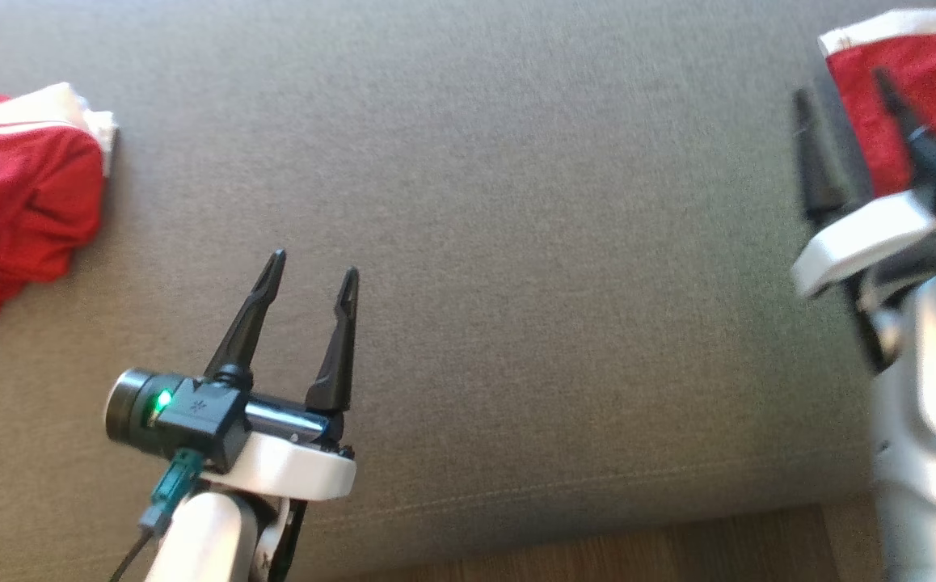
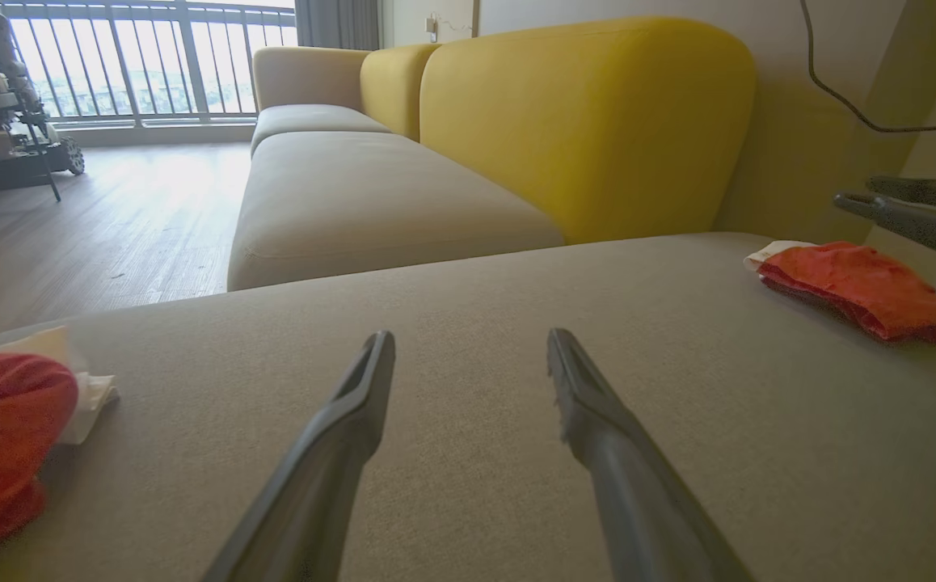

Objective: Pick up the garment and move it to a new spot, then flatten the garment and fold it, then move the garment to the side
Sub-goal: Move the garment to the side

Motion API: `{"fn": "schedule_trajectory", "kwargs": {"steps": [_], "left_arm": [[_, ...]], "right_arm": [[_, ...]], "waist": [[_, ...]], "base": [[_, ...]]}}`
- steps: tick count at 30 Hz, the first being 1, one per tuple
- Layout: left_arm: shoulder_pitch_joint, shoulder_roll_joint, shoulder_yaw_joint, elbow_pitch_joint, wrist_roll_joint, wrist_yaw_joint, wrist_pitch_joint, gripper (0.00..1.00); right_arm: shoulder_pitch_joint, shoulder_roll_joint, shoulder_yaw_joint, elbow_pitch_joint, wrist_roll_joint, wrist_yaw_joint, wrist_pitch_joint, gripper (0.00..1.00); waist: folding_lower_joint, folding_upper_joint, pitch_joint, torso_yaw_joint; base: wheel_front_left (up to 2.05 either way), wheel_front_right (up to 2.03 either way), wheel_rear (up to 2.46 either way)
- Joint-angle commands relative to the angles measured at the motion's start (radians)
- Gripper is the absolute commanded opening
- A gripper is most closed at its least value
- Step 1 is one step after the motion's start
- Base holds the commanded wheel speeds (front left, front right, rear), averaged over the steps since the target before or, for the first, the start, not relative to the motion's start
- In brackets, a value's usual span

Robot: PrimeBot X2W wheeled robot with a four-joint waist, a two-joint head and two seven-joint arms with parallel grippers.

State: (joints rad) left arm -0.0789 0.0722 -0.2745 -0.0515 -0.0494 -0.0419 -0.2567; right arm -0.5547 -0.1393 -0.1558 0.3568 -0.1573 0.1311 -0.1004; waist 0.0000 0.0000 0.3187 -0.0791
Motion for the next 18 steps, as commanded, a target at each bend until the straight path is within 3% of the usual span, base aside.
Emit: {"fn": "schedule_trajectory", "kwargs": {"steps": [1, 5, 10, 15, 18], "left_arm": [[0.0, -0.004, 0.04, -0.025, -0.012, 0.01, -0.005, 1.0], [0.025, -0.016, 0.075, -0.015, -0.053, 0.033, -0.005, 1.0], [0.053, -0.021, 0.112, -0.009, -0.089, 0.055, -0.005, 1.0], [0.086, -0.022, 0.15, -0.006, -0.166, 0.082, -0.005, 1.0], [0.114, -0.022, 0.161, -0.016, -0.165, 0.071, -0.005, 1.0]], "right_arm": [[0.012, 0.019, 0.03, -0.036, 0.037, 0.0, -0.033, 1.0], [0.076, 0.06, 0.074, -0.001, 0.102, 0.0, -0.124, 1.0], [0.158, 0.086, 0.108, 0.019, 0.142, 0.0, -0.16, 1.0], [0.266, 0.089, 0.159, -0.133, 0.201, 0.0, -0.161, 1.0], [0.375, 0.089, 0.162, -0.223, 0.223, 0.0, -0.161, 1.0]], "waist": [[0.0, 0.0, -0.038, 0.024], [0.0, 0.0, -0.091, 0.055], [0.0, 0.0, -0.155, 0.094], [0.0, 0.0, -0.198, 0.116], [0.0, 0.0, -0.234, 0.122]], "base": [[0.0, 0.0, 0.0], [0.0, 0.0, 0.0], [0.0, 0.0, 0.0], [0.0, 0.0, 0.0], [0.0, 0.0, 0.0]]}}
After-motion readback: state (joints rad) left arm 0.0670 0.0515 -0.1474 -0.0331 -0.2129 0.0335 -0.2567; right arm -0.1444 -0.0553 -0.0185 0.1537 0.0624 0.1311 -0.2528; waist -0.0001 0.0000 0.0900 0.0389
